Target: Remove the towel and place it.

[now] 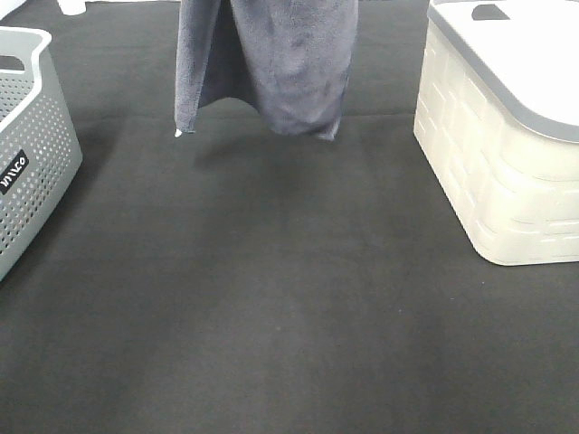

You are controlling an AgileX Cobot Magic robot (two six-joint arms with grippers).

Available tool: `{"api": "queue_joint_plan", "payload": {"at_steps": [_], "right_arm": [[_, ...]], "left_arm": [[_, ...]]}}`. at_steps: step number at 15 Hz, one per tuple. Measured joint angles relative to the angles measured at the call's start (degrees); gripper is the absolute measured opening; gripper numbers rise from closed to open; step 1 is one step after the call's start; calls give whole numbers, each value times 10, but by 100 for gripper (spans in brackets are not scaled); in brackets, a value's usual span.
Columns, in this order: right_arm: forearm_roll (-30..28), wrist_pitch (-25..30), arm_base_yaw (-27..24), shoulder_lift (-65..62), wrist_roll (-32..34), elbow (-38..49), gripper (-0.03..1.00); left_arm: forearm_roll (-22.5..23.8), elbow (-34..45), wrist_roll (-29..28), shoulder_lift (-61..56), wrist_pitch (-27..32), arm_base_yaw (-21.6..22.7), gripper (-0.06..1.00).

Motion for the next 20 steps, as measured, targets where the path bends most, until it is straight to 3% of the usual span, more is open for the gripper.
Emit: {"api": "queue_joint_plan", "payload": {"at_steps": [4,8,11,13,16,20], "right_arm": [[13,-59,0,44,-6,0,0],[17,-173,0,52,-10,0,0],[17,-177,0,68,-11,0,0],[17,-114,0,89,-8,0,0],[-6,52,0,93,29,0,0],[-18,267,0,93,68,0,0]], "left_arm": [[3,0,1,40,-66,26,0],[21,0,2,53,-147,42,0],[23,-1,2,64,-132,48,0],[19,-1,5,89,-65,32,0],[-9,0,48,105,111,-19,0],[-176,0,211,105,335,-25,0]]}}
